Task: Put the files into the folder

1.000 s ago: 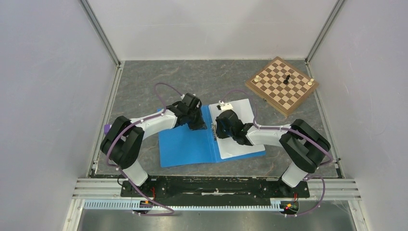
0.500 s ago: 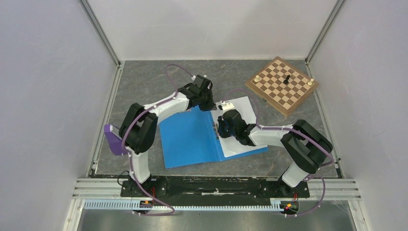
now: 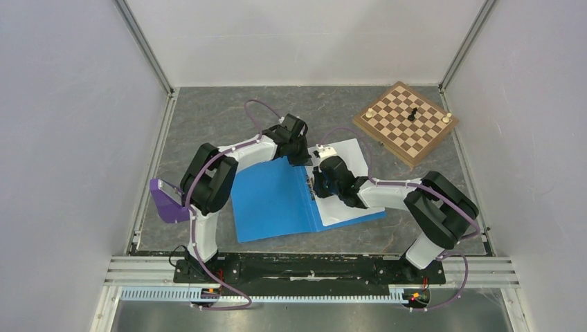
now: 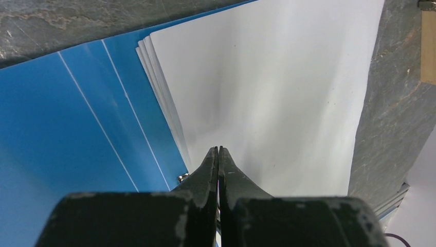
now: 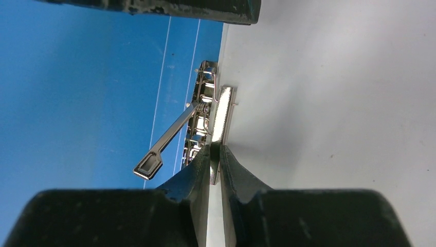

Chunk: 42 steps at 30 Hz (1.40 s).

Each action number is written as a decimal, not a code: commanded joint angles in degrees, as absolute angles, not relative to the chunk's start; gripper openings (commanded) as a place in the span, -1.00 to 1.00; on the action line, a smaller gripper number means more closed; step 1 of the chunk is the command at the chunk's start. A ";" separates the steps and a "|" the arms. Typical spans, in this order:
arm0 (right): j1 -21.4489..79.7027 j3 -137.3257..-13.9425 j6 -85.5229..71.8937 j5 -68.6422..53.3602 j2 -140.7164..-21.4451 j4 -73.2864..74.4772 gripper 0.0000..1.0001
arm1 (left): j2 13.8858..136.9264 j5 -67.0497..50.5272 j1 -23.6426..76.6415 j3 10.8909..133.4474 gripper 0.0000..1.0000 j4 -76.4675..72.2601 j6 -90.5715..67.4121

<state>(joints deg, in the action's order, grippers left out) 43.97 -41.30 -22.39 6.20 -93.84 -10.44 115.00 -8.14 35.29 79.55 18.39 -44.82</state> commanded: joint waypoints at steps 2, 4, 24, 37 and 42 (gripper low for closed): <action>43.73 -44.31 -20.98 5.65 -95.35 -5.97 -0.72 | 117.22 -7.47 34.63 79.44 -0.95 17.26 -43.62; 43.73 -45.14 -20.73 5.64 -95.48 -5.24 -0.72 | 117.56 -7.19 34.60 79.76 -0.95 18.18 -43.38; 44.05 -50.14 -20.47 6.43 -92.19 -2.21 -0.62 | 119.66 -3.17 34.56 80.34 -0.95 21.79 -43.85; 46.91 -52.46 -18.93 15.26 -85.78 3.45 -0.47 | 119.98 -2.55 34.63 80.16 -0.95 22.14 -43.77; 50.77 -58.11 -14.81 21.56 -88.45 9.31 -0.50 | 120.28 -2.55 34.66 80.21 -0.95 22.13 -43.77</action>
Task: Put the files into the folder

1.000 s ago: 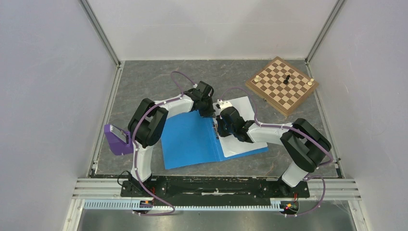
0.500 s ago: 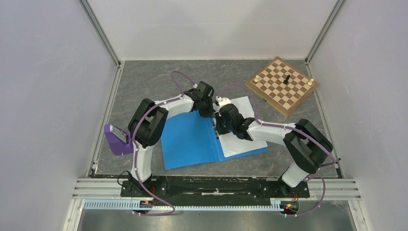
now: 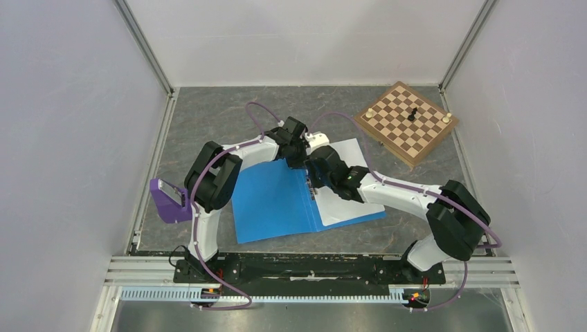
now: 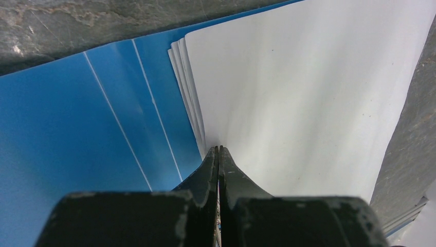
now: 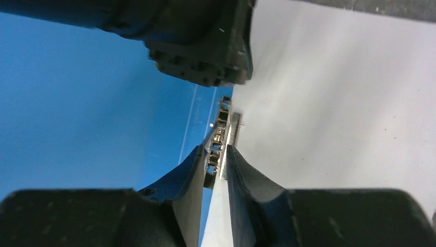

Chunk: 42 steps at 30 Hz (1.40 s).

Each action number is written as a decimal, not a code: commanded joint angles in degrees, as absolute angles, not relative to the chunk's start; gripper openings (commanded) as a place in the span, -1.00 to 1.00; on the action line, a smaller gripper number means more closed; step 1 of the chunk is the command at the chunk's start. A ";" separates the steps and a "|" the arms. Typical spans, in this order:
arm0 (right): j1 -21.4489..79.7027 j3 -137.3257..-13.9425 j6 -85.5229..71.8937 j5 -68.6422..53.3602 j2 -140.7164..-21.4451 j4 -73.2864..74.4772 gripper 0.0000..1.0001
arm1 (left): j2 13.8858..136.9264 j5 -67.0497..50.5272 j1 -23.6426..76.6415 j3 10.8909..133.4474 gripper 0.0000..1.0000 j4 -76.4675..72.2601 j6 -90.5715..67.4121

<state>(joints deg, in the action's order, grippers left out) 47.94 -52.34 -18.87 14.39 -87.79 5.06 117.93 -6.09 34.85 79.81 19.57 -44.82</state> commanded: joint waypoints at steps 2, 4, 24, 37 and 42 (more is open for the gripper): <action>52.27 -59.57 -13.95 24.33 -89.39 10.63 -0.50 | 120.27 -2.55 34.66 80.25 -0.95 22.10 -43.84; 53.26 -60.45 -13.55 25.88 -89.98 11.50 -0.51 | 120.29 -2.46 34.57 80.33 -0.95 22.15 -43.86; 56.60 -63.06 -12.02 27.50 -96.03 11.20 -0.61 | 120.64 -2.55 34.62 80.41 -0.95 22.13 -43.86; 57.04 -60.46 -12.96 26.66 -95.95 9.45 -0.66 | 121.03 -2.81 34.40 80.39 -0.95 22.15 -44.03; 57.05 -59.36 -13.46 26.72 -95.45 9.23 -0.67 | 121.16 -2.90 34.33 80.41 -0.95 22.15 -44.02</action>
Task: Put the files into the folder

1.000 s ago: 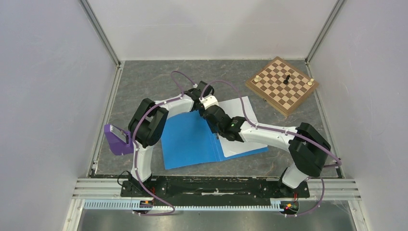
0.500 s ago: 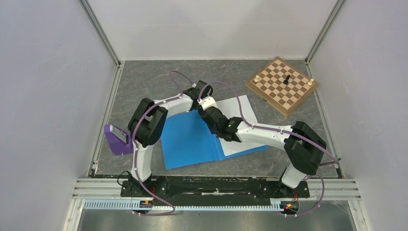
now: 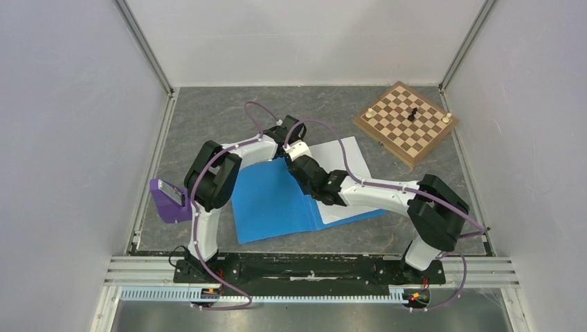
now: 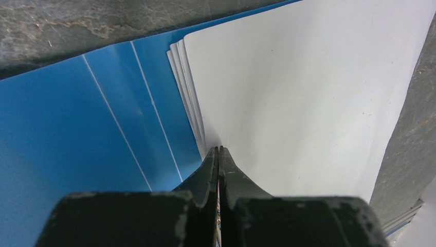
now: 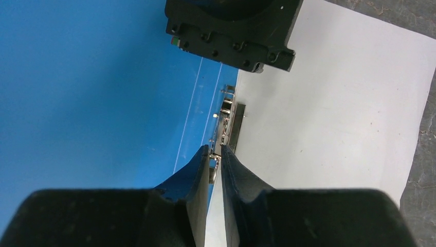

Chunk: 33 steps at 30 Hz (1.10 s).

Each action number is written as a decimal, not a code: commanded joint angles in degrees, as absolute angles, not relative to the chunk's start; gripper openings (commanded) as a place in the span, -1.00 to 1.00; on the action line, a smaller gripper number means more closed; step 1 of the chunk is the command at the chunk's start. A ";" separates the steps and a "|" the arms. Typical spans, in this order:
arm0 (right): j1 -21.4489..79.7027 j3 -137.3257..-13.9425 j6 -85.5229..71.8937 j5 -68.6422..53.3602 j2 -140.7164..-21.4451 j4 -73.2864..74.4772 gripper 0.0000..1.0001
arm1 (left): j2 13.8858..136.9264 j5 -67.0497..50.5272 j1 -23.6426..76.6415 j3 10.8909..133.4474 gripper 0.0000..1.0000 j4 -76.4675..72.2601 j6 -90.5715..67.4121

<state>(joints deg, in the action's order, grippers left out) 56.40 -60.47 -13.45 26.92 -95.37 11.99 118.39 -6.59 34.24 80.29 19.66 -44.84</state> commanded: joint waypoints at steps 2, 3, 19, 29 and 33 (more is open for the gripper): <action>57.04 -58.96 -13.73 26.76 -95.43 9.20 -0.67 | 121.15 -2.90 34.21 80.35 -0.95 22.10 -44.04; 57.04 -58.71 -13.77 26.57 -95.28 9.08 -0.68 | 121.24 -2.97 34.20 80.35 -0.95 22.15 -44.02; 56.97 -53.35 -17.52 26.71 -93.71 8.89 -0.88 | 121.47 -3.02 33.96 79.81 -0.95 22.39 -44.03; 56.96 -49.04 -20.34 25.85 -92.98 8.17 -0.93 | 121.90 -2.90 33.95 79.68 -0.95 22.50 -43.86; 57.00 -47.28 -21.13 25.43 -92.80 7.79 -0.95 | 122.30 -2.99 33.91 79.57 -0.95 22.48 -43.95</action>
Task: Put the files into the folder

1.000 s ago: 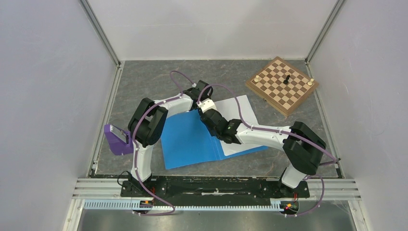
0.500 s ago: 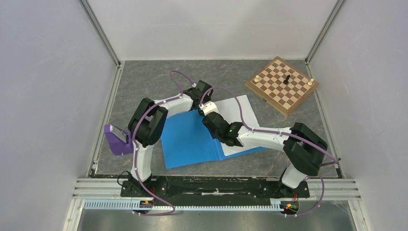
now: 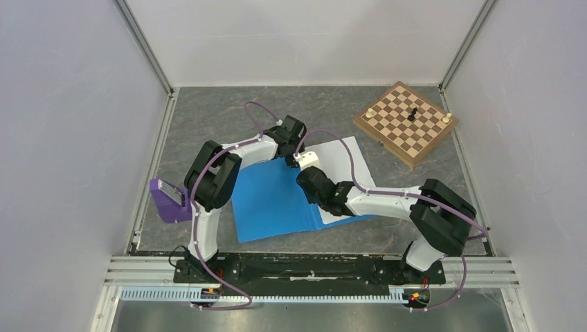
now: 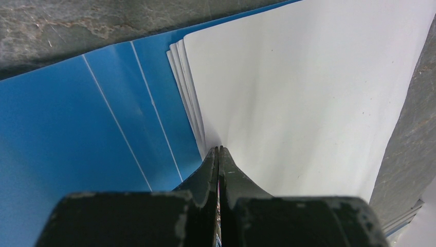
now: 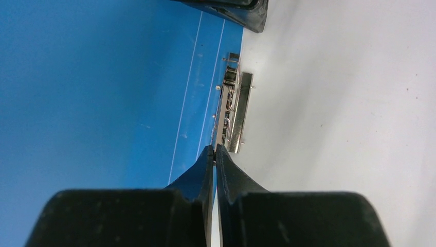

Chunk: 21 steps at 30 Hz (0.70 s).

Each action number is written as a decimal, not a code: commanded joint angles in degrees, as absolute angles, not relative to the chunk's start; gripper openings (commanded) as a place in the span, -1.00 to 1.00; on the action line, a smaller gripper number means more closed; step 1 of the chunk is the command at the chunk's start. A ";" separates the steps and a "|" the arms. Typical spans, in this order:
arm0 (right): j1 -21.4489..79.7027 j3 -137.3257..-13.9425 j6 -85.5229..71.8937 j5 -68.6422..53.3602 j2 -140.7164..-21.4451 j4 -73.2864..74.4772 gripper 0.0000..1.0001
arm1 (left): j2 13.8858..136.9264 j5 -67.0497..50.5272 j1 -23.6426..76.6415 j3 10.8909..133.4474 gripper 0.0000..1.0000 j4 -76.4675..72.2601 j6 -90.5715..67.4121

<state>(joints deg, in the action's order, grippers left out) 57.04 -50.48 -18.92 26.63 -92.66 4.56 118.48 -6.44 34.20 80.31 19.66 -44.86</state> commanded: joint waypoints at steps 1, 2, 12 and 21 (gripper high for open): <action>56.95 -46.85 -21.26 25.56 -92.58 7.58 -0.95 | 122.35 -2.91 33.92 79.54 -0.95 22.50 -43.95; 56.98 -46.40 -21.39 25.45 -92.57 7.52 -0.95 | 122.42 -2.82 33.91 79.53 -0.95 22.49 -43.95; 56.99 -44.06 -21.95 24.74 -94.22 6.06 -0.97 | 122.88 -2.90 33.90 79.06 -0.95 22.15 -44.37; 56.93 -42.73 -22.56 24.55 -96.59 4.97 -0.99 | 123.06 -3.30 33.84 78.29 -0.95 21.27 -44.91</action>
<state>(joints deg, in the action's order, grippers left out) 57.17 -45.60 -21.30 25.58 -93.25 -0.91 118.56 -6.59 34.20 80.29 19.59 -44.88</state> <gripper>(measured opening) 0.017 0.032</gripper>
